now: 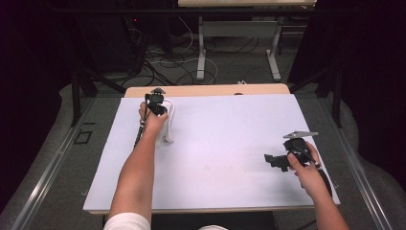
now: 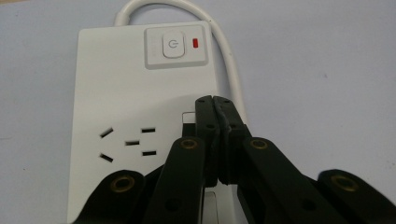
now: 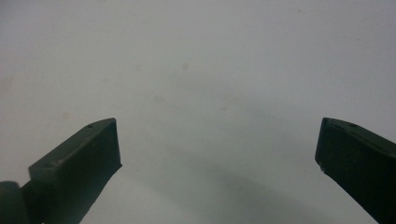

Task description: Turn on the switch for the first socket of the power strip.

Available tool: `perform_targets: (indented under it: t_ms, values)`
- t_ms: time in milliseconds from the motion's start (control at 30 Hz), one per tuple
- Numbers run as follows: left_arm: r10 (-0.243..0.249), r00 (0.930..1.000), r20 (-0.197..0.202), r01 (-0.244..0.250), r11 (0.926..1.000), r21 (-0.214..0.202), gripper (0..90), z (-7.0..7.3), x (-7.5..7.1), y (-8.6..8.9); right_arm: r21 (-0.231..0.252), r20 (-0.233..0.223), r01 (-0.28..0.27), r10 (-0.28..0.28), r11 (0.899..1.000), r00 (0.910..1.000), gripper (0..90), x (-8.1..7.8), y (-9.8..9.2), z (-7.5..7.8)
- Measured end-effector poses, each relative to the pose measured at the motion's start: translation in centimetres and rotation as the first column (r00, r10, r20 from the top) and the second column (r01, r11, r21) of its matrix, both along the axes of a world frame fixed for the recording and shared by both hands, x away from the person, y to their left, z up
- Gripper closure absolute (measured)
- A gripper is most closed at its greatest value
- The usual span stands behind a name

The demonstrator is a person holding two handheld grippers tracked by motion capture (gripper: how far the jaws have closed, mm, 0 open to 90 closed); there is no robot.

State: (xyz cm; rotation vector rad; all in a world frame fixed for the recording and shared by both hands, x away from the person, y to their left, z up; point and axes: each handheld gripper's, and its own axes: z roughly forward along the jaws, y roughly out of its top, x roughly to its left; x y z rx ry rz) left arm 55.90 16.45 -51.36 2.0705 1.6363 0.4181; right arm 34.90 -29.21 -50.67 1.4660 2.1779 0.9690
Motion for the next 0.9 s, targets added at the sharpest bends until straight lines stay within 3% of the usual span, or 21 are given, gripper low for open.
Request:
perform_targets:
  t_ms: [167, 500, 900]
  values:
    - [-0.022, 0.9996, 0.017, 0.022, 0.9998, 0.001, 90.0, 0.5, -0.7, -0.5, 0.002, 0.002, -0.002, 0.002, 1.000, 1.0000, 0.0, 0.0, 0.0, 0.0]
    - [-0.067, 0.9976, 0.014, 0.067, 0.9976, -0.017, 87.1, 1.3, -1.9, -1.2, -0.002, 0.013, -0.006, 0.006, 1.000, 0.9999, 0.0, -0.1, -0.2, 0.2]
    - [-0.150, 0.9887, 0.006, 0.150, 0.9879, -0.039, 74.0, 2.1, -3.5, -2.5, 0.008, 0.012, 0.002, -0.002, 1.000, 0.9999, 0.0, -0.1, -0.5, 0.5]
